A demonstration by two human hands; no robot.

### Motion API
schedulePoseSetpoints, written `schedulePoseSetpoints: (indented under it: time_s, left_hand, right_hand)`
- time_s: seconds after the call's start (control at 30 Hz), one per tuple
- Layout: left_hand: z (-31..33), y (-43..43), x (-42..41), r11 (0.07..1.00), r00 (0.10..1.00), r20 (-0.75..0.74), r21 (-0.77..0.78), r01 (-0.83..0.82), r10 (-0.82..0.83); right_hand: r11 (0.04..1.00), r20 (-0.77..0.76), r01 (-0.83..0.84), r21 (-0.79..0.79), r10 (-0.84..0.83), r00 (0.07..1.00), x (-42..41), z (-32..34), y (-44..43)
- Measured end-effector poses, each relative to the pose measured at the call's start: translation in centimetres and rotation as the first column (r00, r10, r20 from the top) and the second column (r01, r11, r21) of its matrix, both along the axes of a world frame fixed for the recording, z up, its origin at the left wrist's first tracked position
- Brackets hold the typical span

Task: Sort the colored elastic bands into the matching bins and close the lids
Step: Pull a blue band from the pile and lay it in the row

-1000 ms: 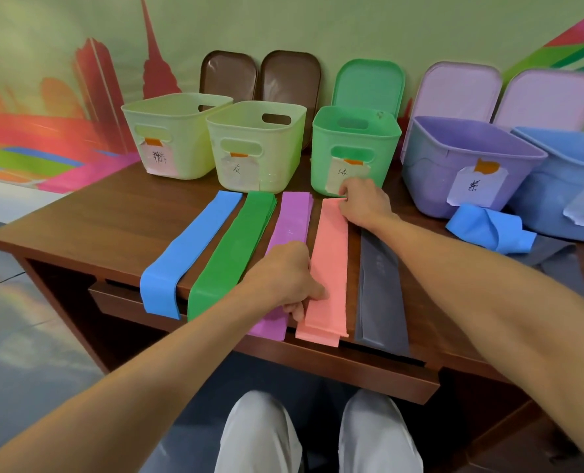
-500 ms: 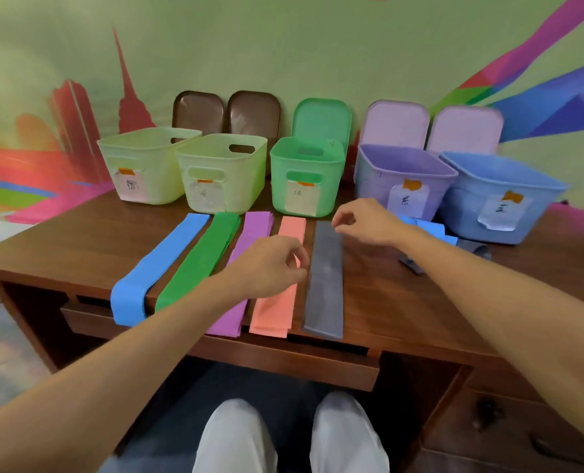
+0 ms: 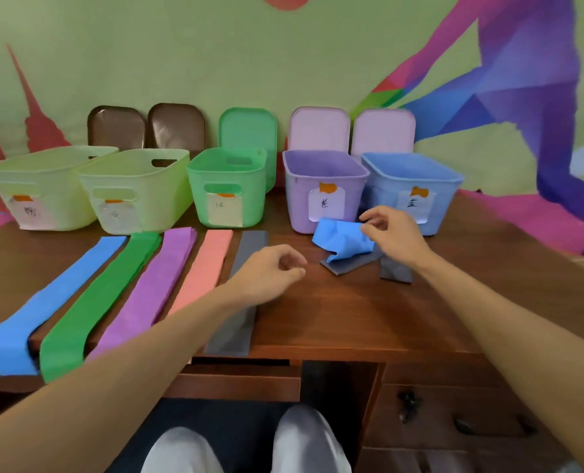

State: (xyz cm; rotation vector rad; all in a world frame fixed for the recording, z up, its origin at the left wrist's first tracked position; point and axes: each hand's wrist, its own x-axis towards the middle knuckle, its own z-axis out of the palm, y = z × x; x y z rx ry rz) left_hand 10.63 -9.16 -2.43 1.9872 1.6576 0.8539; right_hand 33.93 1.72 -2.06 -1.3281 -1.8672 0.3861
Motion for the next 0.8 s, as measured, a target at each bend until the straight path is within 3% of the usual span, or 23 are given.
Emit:
schedulePoseSetpoints:
  time_s: [0.23,0.37,0.53,0.8]
  left_hand:
    - [-2.2,5.0,4.2,0.999,0.993,0.117,0.035,-0.001,-0.003]
    - [-3.6,7.9,6.0,0.99,0.998,0.054,0.137,-0.042,0.035]
    - [-4.7,9.2,5.6,0.968,0.945,0.301,0.171,-0.184,0.127]
    - [-3.9,8.2,5.3,0.997,0.819,0.572,0.033,-0.071,0.039]
  right_hand:
    - [0.989,-0.184,0.119,0.085,-0.101,0.978,1.8,-2.9,2.1]
    - [0.98,-0.235,0.137,0.146,-0.1,0.967,1.9,-4.1,2.3]
    - [0.961,0.041,-0.097,0.258,0.089,0.995,1.2,-4.5,1.7]
    - [0.901,0.281,-0.345,0.264,0.27,0.921,0.4,-4.3,0.4]
